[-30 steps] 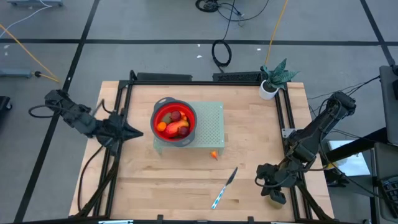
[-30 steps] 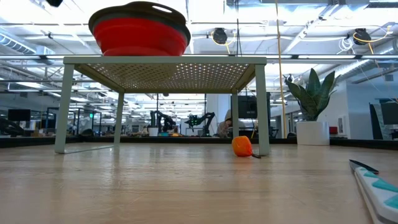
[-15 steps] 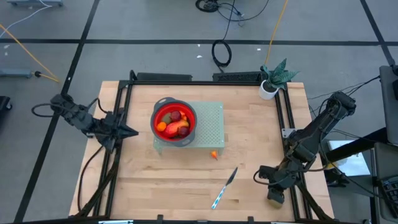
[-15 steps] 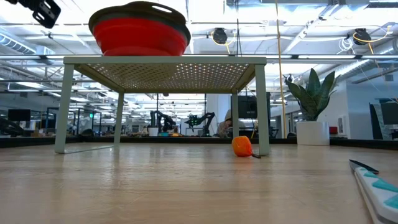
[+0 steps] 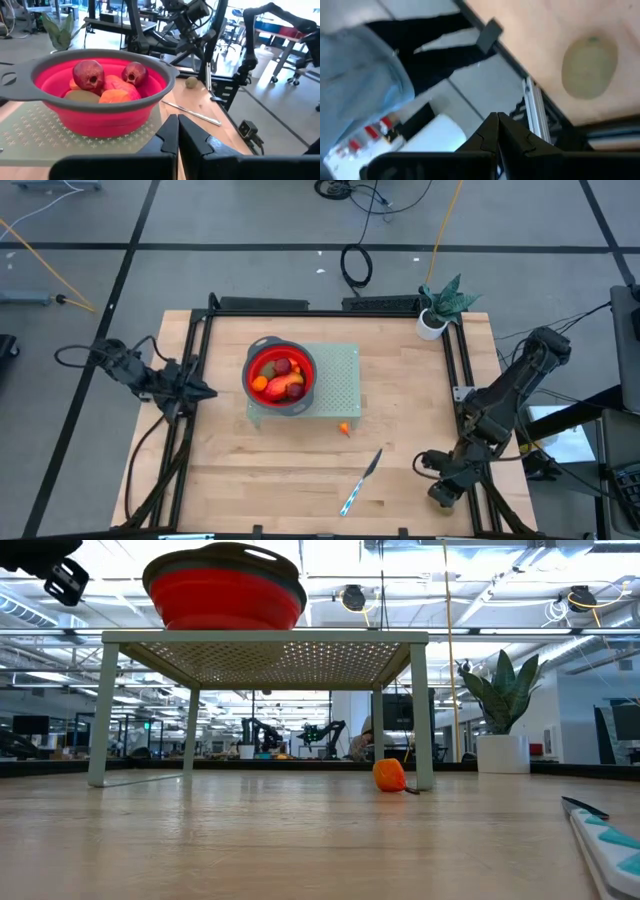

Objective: Pick & Place Fruit
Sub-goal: Put the kiwi into the red strainer bowl on the shelf

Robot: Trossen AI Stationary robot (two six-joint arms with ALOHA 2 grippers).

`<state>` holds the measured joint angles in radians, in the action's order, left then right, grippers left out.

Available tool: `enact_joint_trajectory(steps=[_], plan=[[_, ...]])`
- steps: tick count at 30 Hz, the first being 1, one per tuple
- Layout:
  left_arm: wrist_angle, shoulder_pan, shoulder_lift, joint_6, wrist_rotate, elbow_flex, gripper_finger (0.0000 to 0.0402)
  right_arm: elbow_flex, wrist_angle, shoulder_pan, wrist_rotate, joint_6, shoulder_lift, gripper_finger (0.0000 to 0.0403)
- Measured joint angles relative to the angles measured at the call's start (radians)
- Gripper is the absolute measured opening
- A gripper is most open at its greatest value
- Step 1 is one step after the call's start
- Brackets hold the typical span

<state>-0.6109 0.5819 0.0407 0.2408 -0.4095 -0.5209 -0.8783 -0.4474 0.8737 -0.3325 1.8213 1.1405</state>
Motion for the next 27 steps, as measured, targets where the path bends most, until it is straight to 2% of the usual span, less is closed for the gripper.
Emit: enact_joint_trajectory(steps=[2, 8, 21, 27], plan=[[-0.004, 0.000, -0.020, -0.001, 0.000, 0.006, 0.0007, 0.000, -0.003, 0.013, 0.026, 0.023, 0.011, 0.0000], [-0.026, 0.000, -0.034, 0.004, 0.001, 0.010, 0.0008, -0.040, -0.039, 0.018, 0.016, 0.054, 0.088, 0.0000], [-0.030, 0.000, -0.034, 0.003, 0.013, 0.010, 0.0005, -0.456, -0.521, 0.033, 0.018, -0.087, 0.404, 0.0000], [-0.030, 0.000, -0.034, 0.023, 0.039, 0.010, 0.0010, -0.529, -0.652, 0.034, 0.017, -0.143, 0.512, 0.0000]])
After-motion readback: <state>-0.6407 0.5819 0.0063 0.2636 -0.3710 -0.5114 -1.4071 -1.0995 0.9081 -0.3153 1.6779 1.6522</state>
